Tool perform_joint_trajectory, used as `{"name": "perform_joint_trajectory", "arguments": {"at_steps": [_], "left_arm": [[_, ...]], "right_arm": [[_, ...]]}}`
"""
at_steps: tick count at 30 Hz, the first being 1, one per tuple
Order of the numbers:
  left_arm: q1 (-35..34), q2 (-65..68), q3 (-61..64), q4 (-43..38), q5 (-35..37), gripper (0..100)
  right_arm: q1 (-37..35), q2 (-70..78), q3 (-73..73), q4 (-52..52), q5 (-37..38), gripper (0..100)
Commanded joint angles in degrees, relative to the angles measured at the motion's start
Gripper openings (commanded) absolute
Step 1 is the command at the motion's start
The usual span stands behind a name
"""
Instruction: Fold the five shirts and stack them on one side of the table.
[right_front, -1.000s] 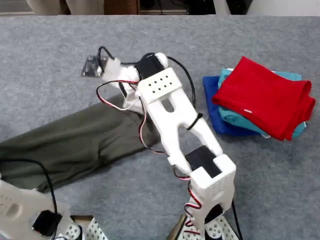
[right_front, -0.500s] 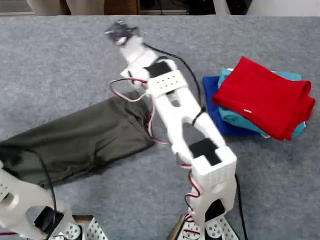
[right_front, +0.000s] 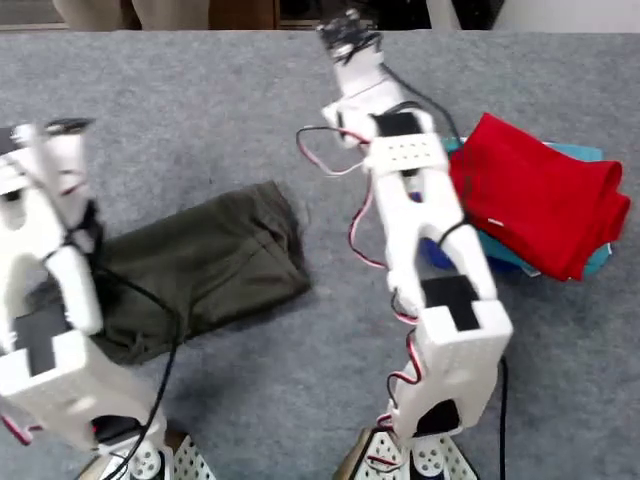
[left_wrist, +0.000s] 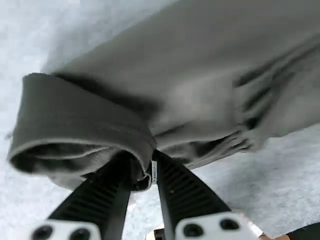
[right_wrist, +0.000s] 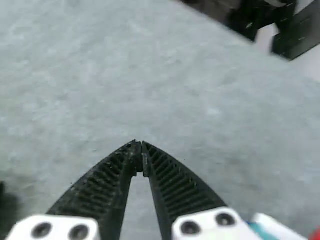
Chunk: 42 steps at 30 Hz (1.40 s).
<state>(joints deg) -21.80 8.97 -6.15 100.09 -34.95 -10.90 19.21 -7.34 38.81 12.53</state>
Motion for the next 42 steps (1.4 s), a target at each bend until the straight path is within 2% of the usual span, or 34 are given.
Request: {"name": "perform_joint_trajectory", "arguments": {"at_steps": [1, 5, 9, 18, 29, 42], "left_arm": [[11.6, -2.86, 0.18, 0.79, 4.75, 2], [22.59, -0.84, 0.88, 0.79, 10.55, 2], [27.96, 4.62, -3.78, 0.79, 15.12, 2], [33.67, 14.02, -13.89, 0.88, 19.34, 2], [39.47, 15.08, -22.68, 0.79, 26.29, 2], [42.29, 17.63, -23.74, 0.62, 26.55, 2]], "right_arm": [[4.7, -6.2, -3.12, -1.32, 0.62, 0.5], [9.27, -8.92, -3.38, -1.32, 0.62, 0.5], [12.18, -11.21, -3.03, -1.32, 0.62, 0.5], [13.67, -11.38, -3.3, -1.32, 0.62, 0.5], [13.49, -11.3, -3.3, -1.41, 0.7, 0.5], [13.32, -11.21, -2.86, -2.64, 0.62, 0.5]]}}
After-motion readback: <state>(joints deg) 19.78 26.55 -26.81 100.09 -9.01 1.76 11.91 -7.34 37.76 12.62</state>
